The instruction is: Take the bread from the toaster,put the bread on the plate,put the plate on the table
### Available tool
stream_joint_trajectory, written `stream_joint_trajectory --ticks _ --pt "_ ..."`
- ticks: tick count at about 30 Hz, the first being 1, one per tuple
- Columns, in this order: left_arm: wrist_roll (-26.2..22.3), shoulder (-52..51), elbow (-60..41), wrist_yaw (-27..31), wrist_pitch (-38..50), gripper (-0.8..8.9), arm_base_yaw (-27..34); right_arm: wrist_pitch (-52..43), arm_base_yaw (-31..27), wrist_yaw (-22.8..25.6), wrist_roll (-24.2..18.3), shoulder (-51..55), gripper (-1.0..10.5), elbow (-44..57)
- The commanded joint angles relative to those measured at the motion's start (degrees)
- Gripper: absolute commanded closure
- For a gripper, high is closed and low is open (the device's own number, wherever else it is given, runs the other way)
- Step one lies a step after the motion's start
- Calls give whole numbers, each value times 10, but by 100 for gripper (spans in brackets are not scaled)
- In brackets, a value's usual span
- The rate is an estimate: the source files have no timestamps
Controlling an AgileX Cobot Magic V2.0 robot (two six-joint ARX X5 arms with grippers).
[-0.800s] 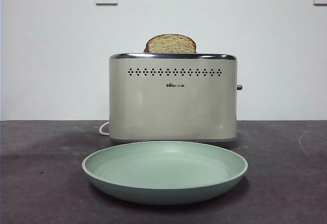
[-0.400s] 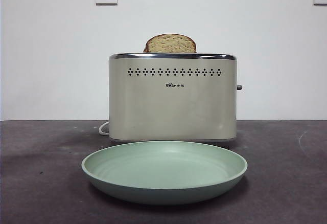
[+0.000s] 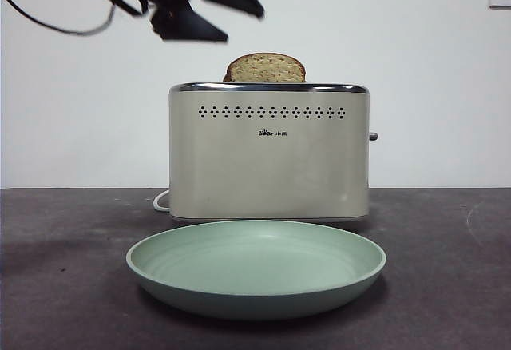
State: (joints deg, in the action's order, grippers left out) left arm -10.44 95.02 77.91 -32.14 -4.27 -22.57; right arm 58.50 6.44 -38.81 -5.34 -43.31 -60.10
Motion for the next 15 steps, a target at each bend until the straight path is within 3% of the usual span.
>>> stream_joint_trajectory --ticks 1,8,15 --pt "-28 18 -1 8 6 194 -11 -3 1 2 4 -3 286 -1" --pt "-38 44 -1 36 8 205 -24 -3 1 2 4 -15 286 -1" --pt "-38 46 -1 33 7 687 -28 -3 1 2 3 -25 287 -1"
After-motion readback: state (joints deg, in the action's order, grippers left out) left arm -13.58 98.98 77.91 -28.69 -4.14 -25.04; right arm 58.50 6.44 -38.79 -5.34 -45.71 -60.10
